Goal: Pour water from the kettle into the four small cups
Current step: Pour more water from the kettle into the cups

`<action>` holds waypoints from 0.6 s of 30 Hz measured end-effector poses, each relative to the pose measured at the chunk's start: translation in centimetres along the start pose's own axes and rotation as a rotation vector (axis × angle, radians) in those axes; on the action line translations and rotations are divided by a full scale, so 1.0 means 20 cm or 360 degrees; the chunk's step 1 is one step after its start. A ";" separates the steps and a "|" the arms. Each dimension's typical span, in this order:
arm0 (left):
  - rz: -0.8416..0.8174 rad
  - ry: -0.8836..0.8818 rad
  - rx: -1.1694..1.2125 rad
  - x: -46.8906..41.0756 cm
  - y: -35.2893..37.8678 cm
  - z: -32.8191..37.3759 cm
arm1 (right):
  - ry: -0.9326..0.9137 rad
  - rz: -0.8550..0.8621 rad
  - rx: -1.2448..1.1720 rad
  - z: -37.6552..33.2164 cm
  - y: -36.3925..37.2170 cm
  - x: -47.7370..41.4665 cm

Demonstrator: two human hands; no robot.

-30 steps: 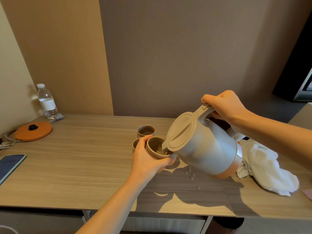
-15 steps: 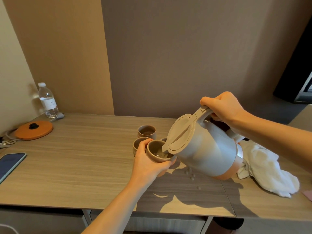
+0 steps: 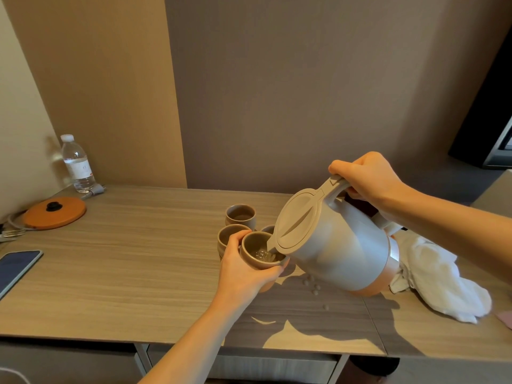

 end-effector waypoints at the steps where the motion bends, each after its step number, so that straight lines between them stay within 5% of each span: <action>1: 0.0002 -0.0004 0.0004 0.00 0.00 0.00 | -0.0004 0.0004 -0.0001 0.00 0.00 0.00; 18: 0.0003 -0.0010 0.0015 0.01 0.00 -0.04 | -0.0060 -0.0040 0.0094 -0.02 0.02 0.01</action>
Point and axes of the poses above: each hand's wrist, its own x-axis away from the middle knuckle, its own y-axis out of the palm, z = x × y, the point moved 4 cm from there along -x, towards the middle knuckle, and after that the axes turned 11 degrees about x, right-handed, at the moved point
